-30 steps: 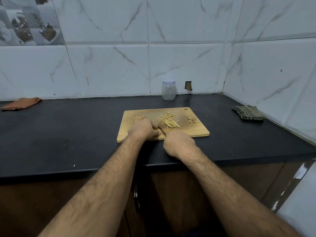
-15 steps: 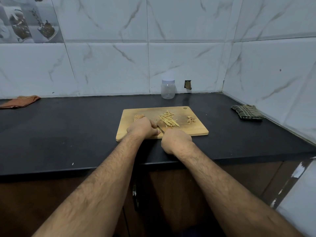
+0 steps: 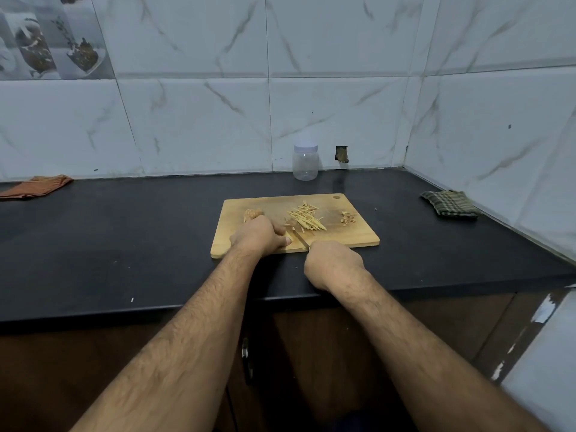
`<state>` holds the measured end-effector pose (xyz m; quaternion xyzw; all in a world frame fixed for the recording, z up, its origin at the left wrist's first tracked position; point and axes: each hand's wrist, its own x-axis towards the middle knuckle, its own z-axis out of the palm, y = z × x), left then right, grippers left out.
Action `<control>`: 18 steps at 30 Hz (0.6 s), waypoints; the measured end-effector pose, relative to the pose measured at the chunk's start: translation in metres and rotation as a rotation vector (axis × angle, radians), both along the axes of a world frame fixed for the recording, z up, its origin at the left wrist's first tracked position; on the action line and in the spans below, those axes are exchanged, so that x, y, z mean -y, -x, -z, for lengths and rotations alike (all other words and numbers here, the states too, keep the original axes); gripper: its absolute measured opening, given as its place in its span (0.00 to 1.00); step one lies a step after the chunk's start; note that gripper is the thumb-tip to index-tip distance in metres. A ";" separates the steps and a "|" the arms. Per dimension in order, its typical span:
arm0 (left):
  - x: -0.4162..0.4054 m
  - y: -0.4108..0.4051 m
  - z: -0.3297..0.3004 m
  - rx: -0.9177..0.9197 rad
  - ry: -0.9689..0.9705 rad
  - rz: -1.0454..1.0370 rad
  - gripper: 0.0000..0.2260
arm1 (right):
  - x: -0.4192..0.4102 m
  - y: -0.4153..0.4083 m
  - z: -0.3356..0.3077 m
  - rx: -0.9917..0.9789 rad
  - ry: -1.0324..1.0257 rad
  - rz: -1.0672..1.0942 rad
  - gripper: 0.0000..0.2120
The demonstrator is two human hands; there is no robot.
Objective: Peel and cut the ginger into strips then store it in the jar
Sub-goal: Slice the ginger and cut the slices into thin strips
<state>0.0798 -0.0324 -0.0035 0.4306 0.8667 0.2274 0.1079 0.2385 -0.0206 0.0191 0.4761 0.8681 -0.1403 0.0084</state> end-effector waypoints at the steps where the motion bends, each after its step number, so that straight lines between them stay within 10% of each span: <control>1: 0.001 -0.001 -0.001 0.002 -0.002 -0.002 0.14 | -0.001 0.001 -0.001 -0.003 -0.005 -0.001 0.15; 18: 0.003 -0.004 -0.003 0.021 -0.012 -0.011 0.16 | -0.001 0.016 0.004 -0.066 -0.019 -0.022 0.15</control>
